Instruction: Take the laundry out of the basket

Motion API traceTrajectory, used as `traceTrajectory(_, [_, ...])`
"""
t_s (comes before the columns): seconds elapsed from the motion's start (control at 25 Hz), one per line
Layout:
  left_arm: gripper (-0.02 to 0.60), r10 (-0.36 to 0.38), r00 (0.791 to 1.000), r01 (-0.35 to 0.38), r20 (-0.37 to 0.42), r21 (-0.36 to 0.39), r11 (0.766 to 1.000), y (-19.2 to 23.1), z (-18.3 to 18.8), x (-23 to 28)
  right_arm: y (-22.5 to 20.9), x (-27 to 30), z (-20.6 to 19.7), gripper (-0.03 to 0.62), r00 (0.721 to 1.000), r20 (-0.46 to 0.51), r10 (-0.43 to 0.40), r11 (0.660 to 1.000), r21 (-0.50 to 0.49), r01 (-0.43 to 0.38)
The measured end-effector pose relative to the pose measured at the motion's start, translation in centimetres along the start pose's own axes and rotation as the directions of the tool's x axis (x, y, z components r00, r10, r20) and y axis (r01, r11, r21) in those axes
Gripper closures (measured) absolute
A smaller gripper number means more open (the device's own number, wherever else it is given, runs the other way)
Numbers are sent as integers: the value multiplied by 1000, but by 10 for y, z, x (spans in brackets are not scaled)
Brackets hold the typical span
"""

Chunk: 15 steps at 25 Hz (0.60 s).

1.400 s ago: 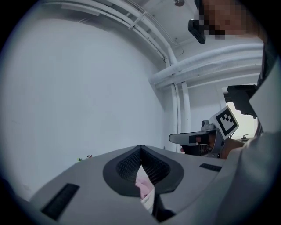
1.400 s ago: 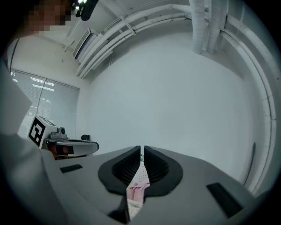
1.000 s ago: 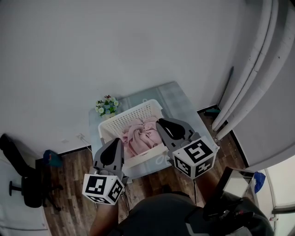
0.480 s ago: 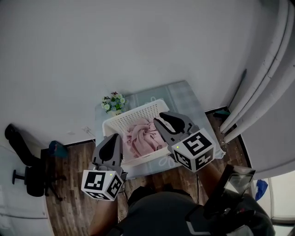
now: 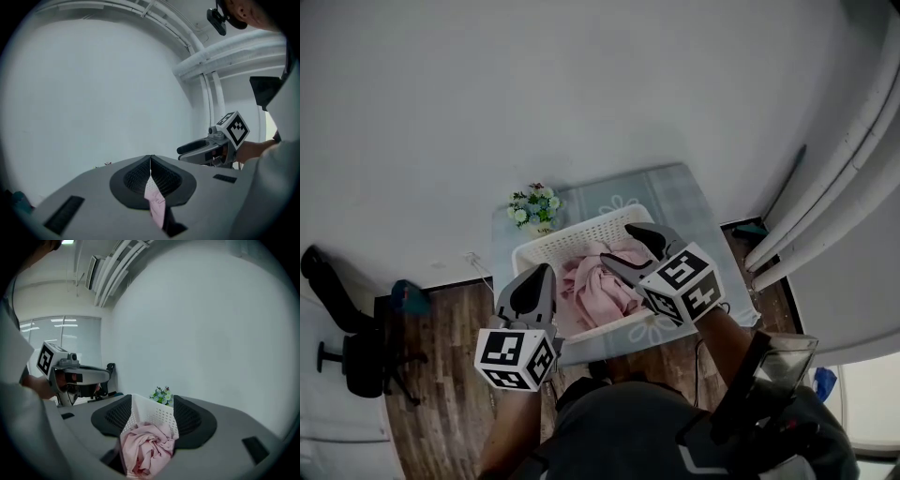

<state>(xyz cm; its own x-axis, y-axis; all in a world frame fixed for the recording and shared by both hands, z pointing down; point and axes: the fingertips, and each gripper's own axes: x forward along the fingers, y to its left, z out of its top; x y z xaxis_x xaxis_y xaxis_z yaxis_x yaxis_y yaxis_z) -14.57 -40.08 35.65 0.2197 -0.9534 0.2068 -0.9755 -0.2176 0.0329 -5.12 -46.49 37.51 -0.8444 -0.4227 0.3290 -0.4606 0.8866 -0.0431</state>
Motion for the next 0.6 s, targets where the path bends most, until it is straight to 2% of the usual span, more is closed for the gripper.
traceTrajectory(0.16, [571, -2, 999, 1, -40, -14, 1000, 17, -15, 13, -1, 31, -29, 260, 991, -123, 44, 999, -20, -47])
traceTrajectory(0.32, [571, -15, 996, 14, -89, -18, 1000, 26, -32, 29, 3, 56, -64, 185, 959, -261, 111, 990, -59, -131])
traceTrajectory(0.44, [571, -36, 992, 33, -118, -31, 999, 28, -44, 37, 13, 67, -94, 157, 903, -383, 194, 955, -137, -263])
traceTrajectory(0.6, [571, -38, 991, 32, -130, -48, 998, 37, -50, 43, 22, 81, -129, 140, 811, -538, 229, 852, -292, -434])
